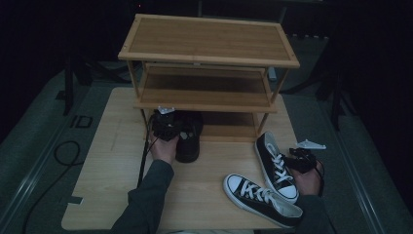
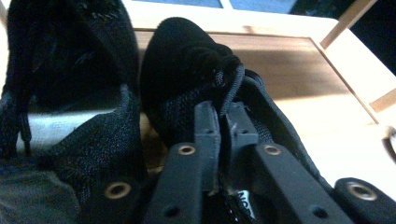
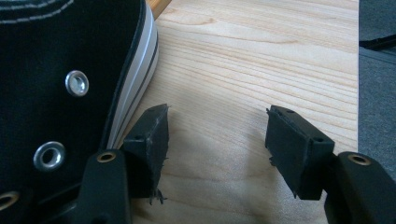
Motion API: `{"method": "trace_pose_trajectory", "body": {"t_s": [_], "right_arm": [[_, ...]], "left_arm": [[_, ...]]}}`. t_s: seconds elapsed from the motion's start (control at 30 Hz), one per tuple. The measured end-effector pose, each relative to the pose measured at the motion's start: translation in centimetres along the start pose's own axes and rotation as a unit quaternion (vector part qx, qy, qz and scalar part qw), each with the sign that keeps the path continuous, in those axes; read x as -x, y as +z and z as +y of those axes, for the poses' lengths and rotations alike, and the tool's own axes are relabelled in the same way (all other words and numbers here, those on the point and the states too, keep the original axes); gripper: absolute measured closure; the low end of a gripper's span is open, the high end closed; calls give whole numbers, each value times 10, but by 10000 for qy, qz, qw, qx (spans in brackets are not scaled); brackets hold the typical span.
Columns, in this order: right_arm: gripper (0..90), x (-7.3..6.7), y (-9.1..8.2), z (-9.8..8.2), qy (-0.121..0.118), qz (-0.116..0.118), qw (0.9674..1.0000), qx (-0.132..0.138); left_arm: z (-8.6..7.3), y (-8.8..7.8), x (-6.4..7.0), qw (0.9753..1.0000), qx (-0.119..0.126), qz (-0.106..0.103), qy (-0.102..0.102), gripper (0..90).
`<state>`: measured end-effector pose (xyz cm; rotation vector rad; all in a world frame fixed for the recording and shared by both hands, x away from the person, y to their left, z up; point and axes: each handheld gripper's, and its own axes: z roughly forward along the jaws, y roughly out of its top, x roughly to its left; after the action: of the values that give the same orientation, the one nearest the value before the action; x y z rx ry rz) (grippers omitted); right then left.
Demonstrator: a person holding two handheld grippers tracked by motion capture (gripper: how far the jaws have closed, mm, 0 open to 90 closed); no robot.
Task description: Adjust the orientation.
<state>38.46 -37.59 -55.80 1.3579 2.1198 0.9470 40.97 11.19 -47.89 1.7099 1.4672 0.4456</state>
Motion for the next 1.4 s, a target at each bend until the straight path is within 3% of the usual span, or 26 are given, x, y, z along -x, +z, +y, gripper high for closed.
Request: {"method": "trace_pose_trajectory", "body": {"t_s": [0.23, 0.3, 0.53, 0.67, 0.83, 0.87, 1.0, 1.17, 1.4], "right_arm": [[395, 0, 0, 0, 0, -1, 10000, 0], [396, 0, 0, 0, 0, 0, 10000, 0], [396, 0, 0, 0, 2, -1, 10000, 1], [395, 0, 0, 0, 1, 0, 10000, 0], [396, 0, 0, 0, -1, -1, 10000, 0], [395, 0, 0, 0, -1, -2, 10000, 1], [395, 0, 0, 0, -8, -4, 10000, 3], [395, 0, 0, 0, -5, -3, 10000, 1], [395, 0, 0, 0, -7, -4, 10000, 3]], "left_arm": [[0, -12, -3, 9977, -232, -379, 518, 638], [-1, -20, -4, 9963, -234, -523, 636, 620], [-5, -47, -8, 9936, -170, -687, 884, 618], [-13, -62, -12, 9917, -175, -712, 1056, 675], [-31, -73, -9, 9852, -427, -667, 1517, 849], [-34, -74, -8, 9845, -473, -633, 1566, 894], [-48, -73, -6, 9796, -701, -618, 1778, 900], [-63, -66, -2, 9765, -926, -658, 1832, 900], [-81, -49, 11, 9689, -1239, -664, 2034, 900]]}}
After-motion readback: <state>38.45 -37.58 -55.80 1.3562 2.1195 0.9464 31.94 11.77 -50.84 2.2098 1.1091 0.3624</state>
